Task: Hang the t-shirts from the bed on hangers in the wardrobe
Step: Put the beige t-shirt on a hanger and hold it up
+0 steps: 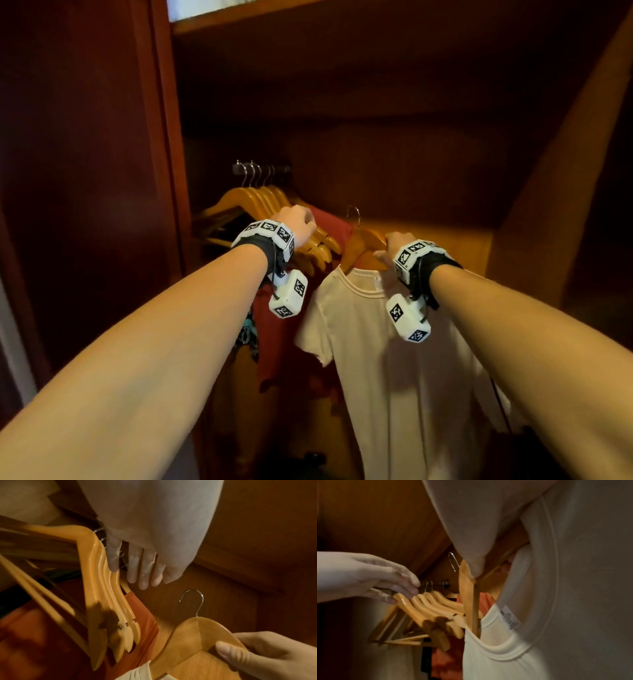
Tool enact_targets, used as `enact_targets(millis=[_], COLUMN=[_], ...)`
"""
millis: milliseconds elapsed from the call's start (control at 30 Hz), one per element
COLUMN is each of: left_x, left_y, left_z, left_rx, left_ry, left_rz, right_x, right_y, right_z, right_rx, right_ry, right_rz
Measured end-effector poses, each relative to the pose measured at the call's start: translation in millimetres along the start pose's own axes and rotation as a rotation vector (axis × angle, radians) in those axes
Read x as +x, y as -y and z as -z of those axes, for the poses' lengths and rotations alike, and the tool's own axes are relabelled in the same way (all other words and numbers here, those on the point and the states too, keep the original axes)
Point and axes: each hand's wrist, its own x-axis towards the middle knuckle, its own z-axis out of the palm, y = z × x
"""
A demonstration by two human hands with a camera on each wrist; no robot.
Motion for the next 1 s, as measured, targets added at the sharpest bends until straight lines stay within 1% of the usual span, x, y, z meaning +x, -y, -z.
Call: enact_targets(millis=[133, 267, 367, 500, 567, 600, 667, 733, 767, 800, 833, 900, 933, 1000], left_x=[48.2, 93.2, 121.5, 163.3, 210.8, 226.2, 222.6, 198.8, 193.7, 192.7, 195.9, 215.5, 212.0, 174.8], left_y=[7.7, 16.4, 18.0, 23.6, 36.1, 38.8, 35.1, 27.0, 25.8, 28.5, 27.0, 33.7, 33.2, 24.3], left_z=[-18.5, -36.5, -50.4, -74.7, -109.7, -121.9, -116.7, -93.7, -87.4, -85.4, -84.9, -94.9, -88.3, -49.3], left_rx=[0.083, 0.166, 0.238, 0.347, 0.359, 0.401, 0.439, 0.478, 0.478, 0.504, 0.553, 0.514, 0.521, 0.548], left_ry=[0.11, 0.234, 0.277, 0.318, 0.32, 0.343, 0.38, 0.43, 0.403, 0.376, 0.379, 0.407, 0.416, 0.403], left_rz=[-0.066, -0.104, -0.148, -0.143, -0.16, -0.175, -0.139, -0.131, -0.129, -0.132, -0.115, -0.122, -0.102, -0.057], right_x=[21.2, 39.5, 45.7, 57.5, 63.9, 67.1, 75.4, 84.2, 88.8, 94.0, 98.1, 106.9, 111.3, 119.4], right_y=[4.7, -1.3, -4.2, -7.5, -8.3, -8.2, -7.9, -7.3, -7.4, -7.3, -7.4, -4.7, -2.3, 5.2], right_z=[-8.2, -8.1, -6.5, -10.1, -12.6, -14.1, -18.0, -21.2, -22.6, -23.8, -24.5, -25.4, -24.8, -23.1], right_rx=[-0.129, -0.182, -0.19, -0.189, -0.185, -0.181, -0.179, -0.191, -0.193, -0.189, -0.185, -0.185, -0.187, -0.184], right_ry=[-0.084, -0.105, -0.131, -0.151, -0.151, -0.15, -0.144, -0.137, -0.132, -0.129, -0.126, -0.12, -0.117, -0.115], right_rz=[-0.083, -0.131, -0.137, -0.148, -0.148, -0.151, -0.156, -0.152, -0.145, -0.136, -0.125, -0.096, -0.075, -0.028])
